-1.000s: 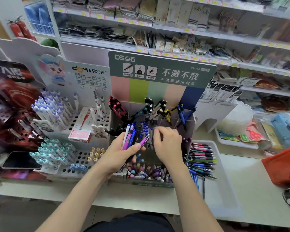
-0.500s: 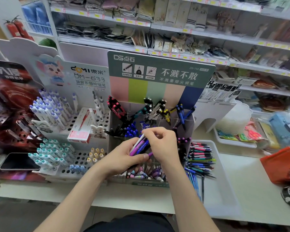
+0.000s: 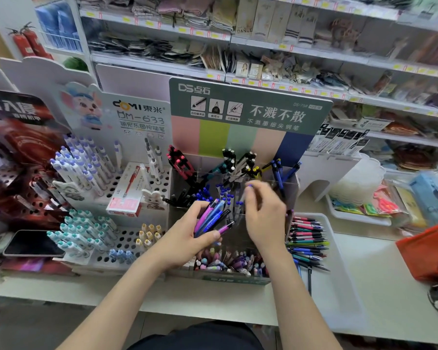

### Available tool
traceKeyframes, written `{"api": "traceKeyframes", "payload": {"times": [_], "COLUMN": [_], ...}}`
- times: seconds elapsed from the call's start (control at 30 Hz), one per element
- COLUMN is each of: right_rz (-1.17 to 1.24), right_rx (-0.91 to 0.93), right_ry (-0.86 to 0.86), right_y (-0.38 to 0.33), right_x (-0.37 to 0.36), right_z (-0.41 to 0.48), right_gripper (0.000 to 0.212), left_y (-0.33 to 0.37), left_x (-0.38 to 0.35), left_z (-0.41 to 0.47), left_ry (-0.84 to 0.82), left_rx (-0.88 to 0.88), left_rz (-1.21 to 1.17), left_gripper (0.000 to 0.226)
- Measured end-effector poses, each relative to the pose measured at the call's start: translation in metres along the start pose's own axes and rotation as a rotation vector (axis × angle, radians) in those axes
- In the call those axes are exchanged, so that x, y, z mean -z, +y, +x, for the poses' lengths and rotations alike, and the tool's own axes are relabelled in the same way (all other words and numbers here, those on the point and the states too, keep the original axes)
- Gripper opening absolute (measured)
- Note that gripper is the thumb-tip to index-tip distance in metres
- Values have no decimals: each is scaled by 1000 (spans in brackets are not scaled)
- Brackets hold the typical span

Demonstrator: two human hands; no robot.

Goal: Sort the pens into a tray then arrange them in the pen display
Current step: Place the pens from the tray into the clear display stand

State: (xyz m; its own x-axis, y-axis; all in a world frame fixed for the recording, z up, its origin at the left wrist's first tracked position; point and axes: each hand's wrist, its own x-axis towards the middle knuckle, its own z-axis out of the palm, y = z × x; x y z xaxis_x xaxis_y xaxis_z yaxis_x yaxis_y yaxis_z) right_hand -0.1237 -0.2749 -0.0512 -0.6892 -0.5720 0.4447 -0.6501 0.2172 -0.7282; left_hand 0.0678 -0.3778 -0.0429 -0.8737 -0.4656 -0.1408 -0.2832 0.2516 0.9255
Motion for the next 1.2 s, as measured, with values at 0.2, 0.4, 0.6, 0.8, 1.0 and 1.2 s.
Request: {"api": "traceKeyframes", "payload": {"times": [0.2,0.4,0.6,0.8,1.0,1.2], "right_rz": [-151,-202,-57,319,453,507], "right_rx": [-65,-128,-15,-303,-388,-390], "right_ry": [33,-267,-94,-275,-80,379], "right_y": [1,7,-19,-45,-48,-43], "right_x": [-11,-13,-11,-3,-2,12], "right_z": [-1,-2,-15,-16,-20,-14], "right_gripper": [21,29,32,8,14,15], "left_y": [1,1,4,9,14,-6], "left_x": [-1,-2,-2,-1,0,12], "left_z": [0,-1,-2,-2,0,-12], "left_ry": [40,60,69,27,-8,14], "left_rx": [-38,-17,-38,-57,-69,7], "left_rz": [-84,-167,-174,-138,-139,-109], "left_gripper": [43,43,38,43,43,33]}}
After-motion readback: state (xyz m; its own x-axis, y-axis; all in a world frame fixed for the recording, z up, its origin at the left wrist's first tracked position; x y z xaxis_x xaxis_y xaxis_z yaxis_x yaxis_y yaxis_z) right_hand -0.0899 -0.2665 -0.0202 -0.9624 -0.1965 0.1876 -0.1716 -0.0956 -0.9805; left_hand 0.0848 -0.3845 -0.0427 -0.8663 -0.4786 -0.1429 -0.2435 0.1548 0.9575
